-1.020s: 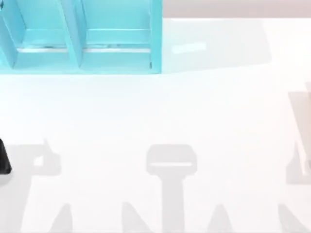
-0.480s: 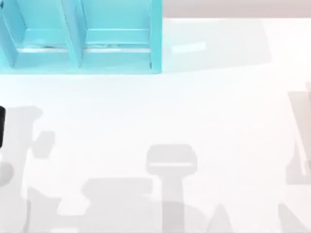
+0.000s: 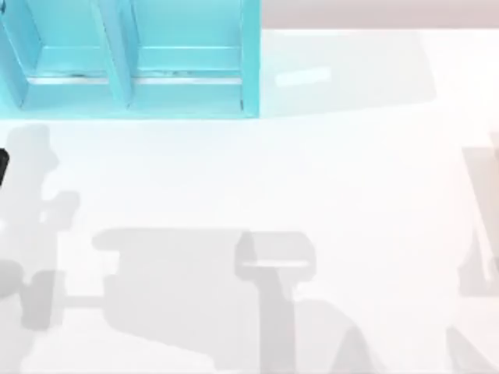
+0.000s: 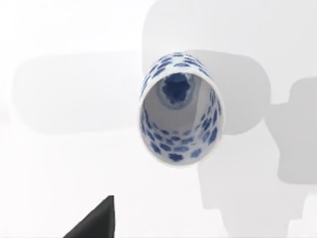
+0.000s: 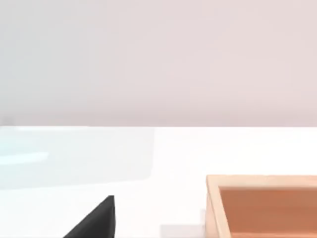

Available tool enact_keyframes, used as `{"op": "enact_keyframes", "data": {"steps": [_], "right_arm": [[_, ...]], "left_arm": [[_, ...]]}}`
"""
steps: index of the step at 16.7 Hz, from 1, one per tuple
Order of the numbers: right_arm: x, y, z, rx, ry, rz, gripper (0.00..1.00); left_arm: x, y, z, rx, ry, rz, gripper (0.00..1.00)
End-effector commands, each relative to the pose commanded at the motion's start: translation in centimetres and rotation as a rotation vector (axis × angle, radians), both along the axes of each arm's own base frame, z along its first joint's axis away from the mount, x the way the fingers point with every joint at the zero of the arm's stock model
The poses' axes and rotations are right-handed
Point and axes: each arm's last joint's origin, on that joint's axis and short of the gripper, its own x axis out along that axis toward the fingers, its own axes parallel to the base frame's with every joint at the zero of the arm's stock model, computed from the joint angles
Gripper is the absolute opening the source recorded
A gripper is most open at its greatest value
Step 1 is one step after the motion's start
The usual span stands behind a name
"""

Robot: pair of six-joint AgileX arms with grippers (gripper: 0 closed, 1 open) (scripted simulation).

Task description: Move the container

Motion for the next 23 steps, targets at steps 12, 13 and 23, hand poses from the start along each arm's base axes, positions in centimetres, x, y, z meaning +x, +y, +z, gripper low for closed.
{"op": "enact_keyframes", "data": {"steps": [12,13,23], "right_arm": [[0.0,0.0,0.0,0.000,0.000,0.000,1.00],[0.0,0.0,0.0,0.000,0.000,0.000,1.00],[0.0,0.0,0.0,0.000,0.000,0.000,1.00]], "left_arm": [[1.0,0.2,-4.4,-0.003,0.021,0.001,1.00],[1.0,0.2,-5.7,-0.003,0.017,0.000,1.00],[0.5,0.2,-10.1,-0.004,0.023,0.000,0.92]]}}
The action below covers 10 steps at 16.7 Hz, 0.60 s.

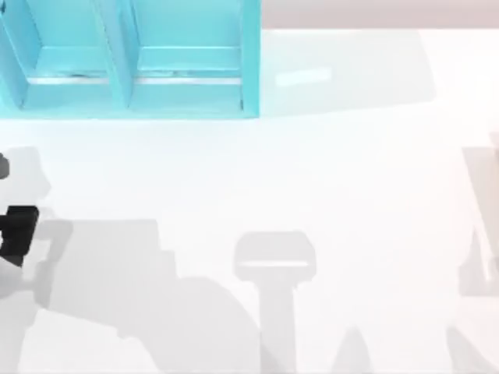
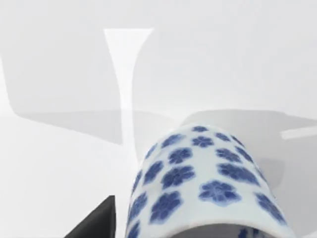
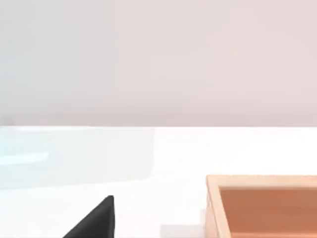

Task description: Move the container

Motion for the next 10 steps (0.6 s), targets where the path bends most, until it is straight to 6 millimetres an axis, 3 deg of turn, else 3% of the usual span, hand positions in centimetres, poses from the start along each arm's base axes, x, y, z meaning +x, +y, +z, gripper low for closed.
{"op": "enact_keyframes", "data": {"steps": [10], "right_arm": [[0.00,0.00,0.00,0.000,0.000,0.000,1.00]], "left_arm": [[0.00,0.00,0.00,0.000,0.000,0.000,0.17]]}}
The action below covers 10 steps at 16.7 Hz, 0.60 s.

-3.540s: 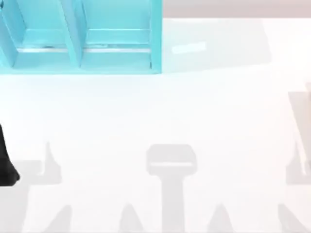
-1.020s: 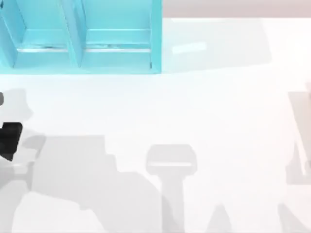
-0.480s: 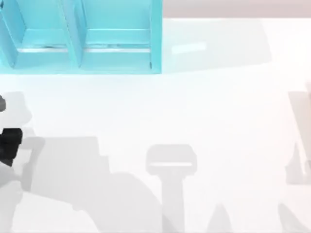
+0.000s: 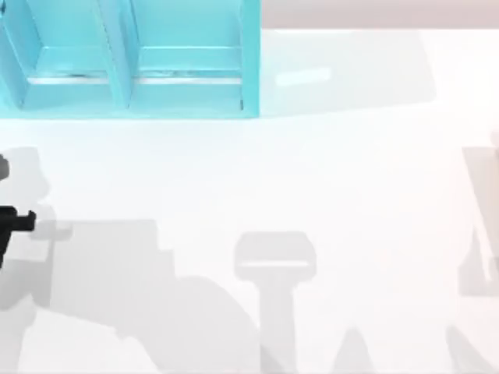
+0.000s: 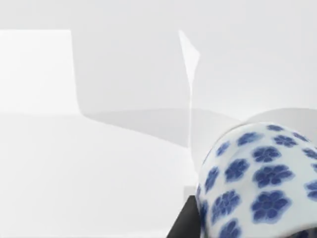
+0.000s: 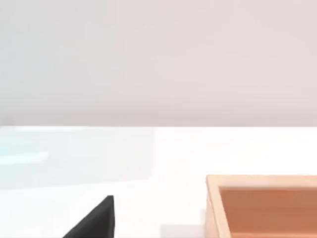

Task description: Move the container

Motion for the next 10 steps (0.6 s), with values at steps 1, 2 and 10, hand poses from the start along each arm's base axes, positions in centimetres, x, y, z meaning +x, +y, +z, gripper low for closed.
{"op": "enact_keyframes", "data": {"steps": [1,2,10], "right_arm": [[0.00,0.00,0.00,0.000,0.000,0.000,1.00],[0.00,0.00,0.00,0.000,0.000,0.000,1.00],[0.00,0.00,0.00,0.000,0.000,0.000,1.00]], "left_arm": [[0.00,0.00,0.00,0.000,0.000,0.000,0.10],[0.00,0.00,0.00,0.000,0.000,0.000,0.02],[0.00,0.00,0.00,0.000,0.000,0.000,0.00]]}}
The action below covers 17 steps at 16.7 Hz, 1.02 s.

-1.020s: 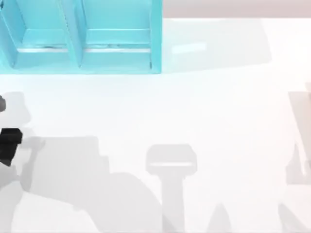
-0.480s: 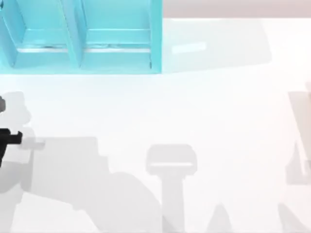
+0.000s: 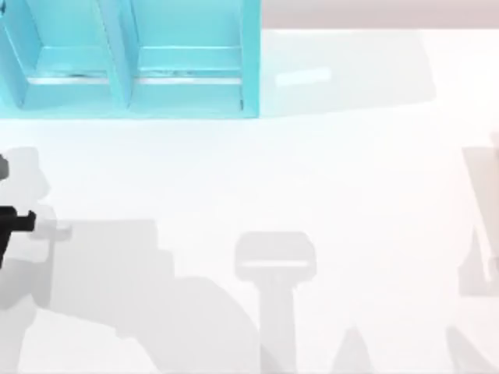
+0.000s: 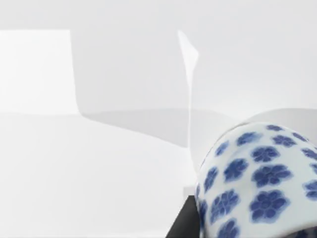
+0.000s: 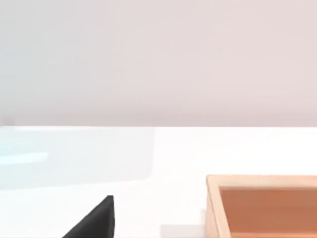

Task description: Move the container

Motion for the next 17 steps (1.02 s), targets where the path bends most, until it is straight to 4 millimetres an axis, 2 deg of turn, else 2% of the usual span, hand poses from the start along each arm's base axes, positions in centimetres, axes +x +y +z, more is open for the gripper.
{"op": "enact_keyframes", "data": {"steps": [3,5,7,9,13,15,17], "right_arm": [[0.0,0.0,0.0,0.000,0.000,0.000,1.00],[0.0,0.0,0.0,0.000,0.000,0.000,1.00],[0.0,0.0,0.0,0.000,0.000,0.000,1.00],[0.0,0.0,0.0,0.000,0.000,0.000,1.00],[0.0,0.0,0.0,0.000,0.000,0.000,1.00],[0.0,0.0,0.0,0.000,0.000,0.000,1.00],[0.0,0.0,0.0,0.000,0.000,0.000,1.00]], "left_arm": [[0.2,0.4,0.1,-0.001,0.006,-0.002,0.00],[0.8,2.3,0.5,-0.006,0.024,-0.001,0.00],[1.7,5.5,1.4,-0.011,0.032,0.004,0.00],[2.4,9.5,3.0,-0.010,0.021,0.005,0.00],[1.6,17.3,6.0,-0.003,0.004,0.000,0.00],[0.7,19.5,6.9,-0.003,0.002,0.000,0.00],[0.4,20.2,7.1,-0.003,0.001,0.000,0.00]]}}
